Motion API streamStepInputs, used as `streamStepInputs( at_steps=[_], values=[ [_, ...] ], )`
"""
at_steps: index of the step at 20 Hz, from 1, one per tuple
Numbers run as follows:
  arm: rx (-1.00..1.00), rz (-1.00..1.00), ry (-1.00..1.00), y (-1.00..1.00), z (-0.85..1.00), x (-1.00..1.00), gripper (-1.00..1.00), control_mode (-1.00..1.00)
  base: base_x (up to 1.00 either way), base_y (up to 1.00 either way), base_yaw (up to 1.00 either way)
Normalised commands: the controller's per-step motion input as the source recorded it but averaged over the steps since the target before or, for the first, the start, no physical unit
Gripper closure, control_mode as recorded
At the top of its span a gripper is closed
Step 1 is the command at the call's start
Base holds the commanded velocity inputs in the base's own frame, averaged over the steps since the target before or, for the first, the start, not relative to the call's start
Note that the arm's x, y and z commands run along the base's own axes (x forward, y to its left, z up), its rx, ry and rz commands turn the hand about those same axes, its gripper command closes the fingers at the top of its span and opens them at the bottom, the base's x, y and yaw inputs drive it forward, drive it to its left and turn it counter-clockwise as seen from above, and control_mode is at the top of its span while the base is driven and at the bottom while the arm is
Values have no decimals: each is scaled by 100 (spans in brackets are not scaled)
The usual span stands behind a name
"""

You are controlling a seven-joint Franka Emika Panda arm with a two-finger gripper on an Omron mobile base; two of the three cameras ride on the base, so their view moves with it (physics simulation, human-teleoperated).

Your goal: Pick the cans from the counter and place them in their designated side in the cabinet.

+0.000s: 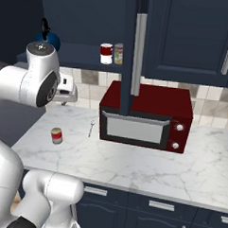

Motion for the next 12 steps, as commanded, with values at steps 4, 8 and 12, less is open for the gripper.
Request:
streamStepInputs(
  at_steps=[4,8,12],
  values=[
    [0,7,-6,19,-16,-18,-100,-100,0,0,0],
    [0,5,-11,12,-8,-10,-100,-100,0,0,0],
    [0,1,-13,12,-3,0,-100,-100,0,0,0]
  ],
)
